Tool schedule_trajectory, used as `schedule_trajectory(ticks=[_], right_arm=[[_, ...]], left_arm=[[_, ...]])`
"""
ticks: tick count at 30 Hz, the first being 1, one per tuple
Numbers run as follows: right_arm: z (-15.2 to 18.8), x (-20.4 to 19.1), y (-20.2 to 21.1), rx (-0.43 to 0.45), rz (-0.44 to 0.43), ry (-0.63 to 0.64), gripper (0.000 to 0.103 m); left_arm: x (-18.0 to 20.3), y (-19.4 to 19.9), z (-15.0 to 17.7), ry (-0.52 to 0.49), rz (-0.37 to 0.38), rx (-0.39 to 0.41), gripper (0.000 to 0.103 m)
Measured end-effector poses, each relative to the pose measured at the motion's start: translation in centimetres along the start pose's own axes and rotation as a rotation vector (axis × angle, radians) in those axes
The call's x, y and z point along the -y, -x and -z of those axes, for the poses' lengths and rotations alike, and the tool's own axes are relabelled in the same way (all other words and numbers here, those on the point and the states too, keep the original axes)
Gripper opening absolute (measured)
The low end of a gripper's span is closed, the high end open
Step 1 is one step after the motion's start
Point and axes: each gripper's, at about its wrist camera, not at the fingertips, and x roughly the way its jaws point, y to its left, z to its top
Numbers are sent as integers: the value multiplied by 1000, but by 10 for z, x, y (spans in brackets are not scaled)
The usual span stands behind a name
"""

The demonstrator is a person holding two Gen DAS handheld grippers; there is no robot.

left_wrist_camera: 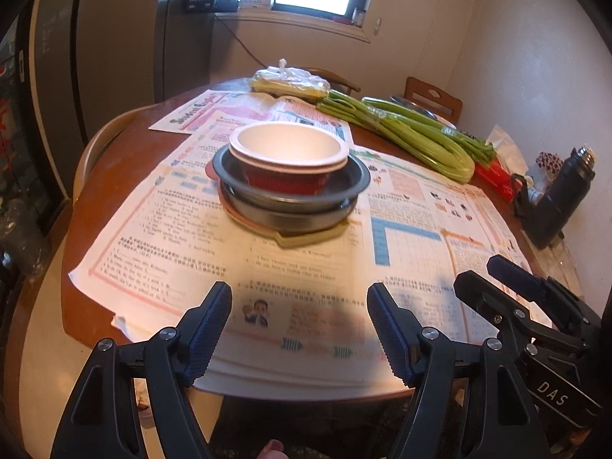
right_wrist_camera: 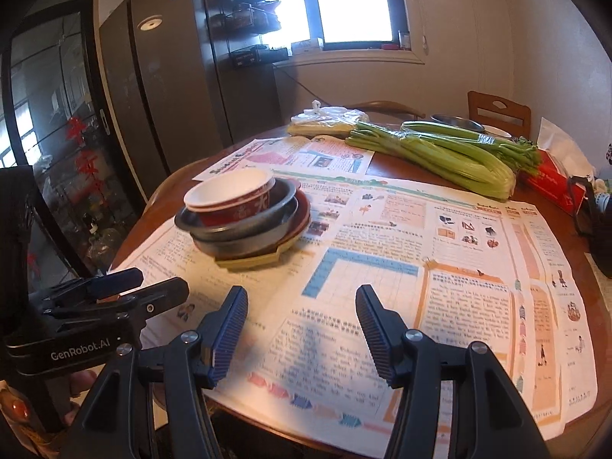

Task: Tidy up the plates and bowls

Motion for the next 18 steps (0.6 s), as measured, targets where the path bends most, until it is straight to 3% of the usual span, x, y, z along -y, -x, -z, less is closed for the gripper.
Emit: schedule_trajectory(ticks=[18], right_arm=[[10,1,2,-15,-10,-7,58]], left_arm=[[3,-5,5,-31,-8,-21,75]])
